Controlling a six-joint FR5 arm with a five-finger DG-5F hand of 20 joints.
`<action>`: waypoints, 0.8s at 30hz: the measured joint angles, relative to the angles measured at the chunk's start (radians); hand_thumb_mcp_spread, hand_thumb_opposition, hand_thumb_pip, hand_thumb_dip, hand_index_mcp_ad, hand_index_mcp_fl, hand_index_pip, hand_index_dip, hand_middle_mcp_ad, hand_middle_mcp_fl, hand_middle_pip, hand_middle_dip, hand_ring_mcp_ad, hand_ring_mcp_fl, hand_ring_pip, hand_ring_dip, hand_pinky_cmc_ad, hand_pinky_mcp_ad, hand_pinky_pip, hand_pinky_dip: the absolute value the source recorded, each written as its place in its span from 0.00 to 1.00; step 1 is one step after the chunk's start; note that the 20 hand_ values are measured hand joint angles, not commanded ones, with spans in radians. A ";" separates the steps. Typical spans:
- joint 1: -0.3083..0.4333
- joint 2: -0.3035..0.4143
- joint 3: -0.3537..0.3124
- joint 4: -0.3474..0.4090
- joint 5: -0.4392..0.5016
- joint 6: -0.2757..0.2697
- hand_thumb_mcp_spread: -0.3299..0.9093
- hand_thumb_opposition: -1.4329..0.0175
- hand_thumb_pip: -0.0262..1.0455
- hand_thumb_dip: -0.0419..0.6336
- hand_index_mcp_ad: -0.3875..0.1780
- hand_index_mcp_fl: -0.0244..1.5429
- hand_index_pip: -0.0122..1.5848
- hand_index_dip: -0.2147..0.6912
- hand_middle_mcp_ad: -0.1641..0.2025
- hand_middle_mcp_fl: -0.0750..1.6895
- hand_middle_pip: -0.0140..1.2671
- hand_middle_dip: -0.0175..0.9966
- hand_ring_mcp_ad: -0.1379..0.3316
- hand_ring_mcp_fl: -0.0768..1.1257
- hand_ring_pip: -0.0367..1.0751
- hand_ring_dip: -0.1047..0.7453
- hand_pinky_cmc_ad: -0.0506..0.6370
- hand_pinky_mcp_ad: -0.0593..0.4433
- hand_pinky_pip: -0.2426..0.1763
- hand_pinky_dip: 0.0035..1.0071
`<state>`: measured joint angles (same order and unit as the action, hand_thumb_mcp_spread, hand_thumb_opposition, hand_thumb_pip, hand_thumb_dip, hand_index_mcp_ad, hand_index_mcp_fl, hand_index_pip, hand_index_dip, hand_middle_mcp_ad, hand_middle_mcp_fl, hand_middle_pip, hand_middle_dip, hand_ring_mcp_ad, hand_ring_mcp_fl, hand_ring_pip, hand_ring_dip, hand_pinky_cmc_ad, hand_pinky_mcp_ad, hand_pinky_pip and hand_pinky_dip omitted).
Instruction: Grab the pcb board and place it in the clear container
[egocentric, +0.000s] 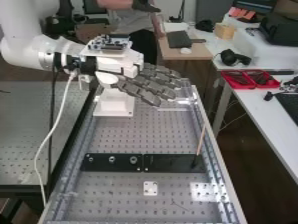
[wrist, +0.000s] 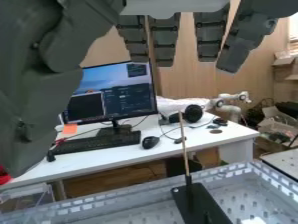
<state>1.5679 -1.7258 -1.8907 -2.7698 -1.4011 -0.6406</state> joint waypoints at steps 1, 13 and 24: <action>-0.002 -0.011 -0.004 0.011 0.004 0.014 0.46 0.45 0.40 0.10 0.73 0.05 0.06 0.42 0.72 0.06 0.13 0.08 0.86 0.08 0.12 0.11 0.55 0.62 0.28 0.42; -0.021 -0.115 -0.022 0.097 0.048 0.098 0.52 0.44 0.50 0.23 0.67 0.07 0.16 0.43 0.71 0.05 0.13 0.09 0.81 0.06 0.12 0.10 0.58 0.64 0.28 0.45; -0.048 -0.176 -0.015 0.139 0.084 0.107 0.54 0.43 0.59 0.32 0.65 0.07 0.61 0.36 0.67 0.05 0.12 0.09 0.78 0.07 0.11 0.10 0.58 0.63 0.27 0.46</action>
<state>1.5204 -1.9022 -1.9058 -2.6310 -1.3169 -0.5338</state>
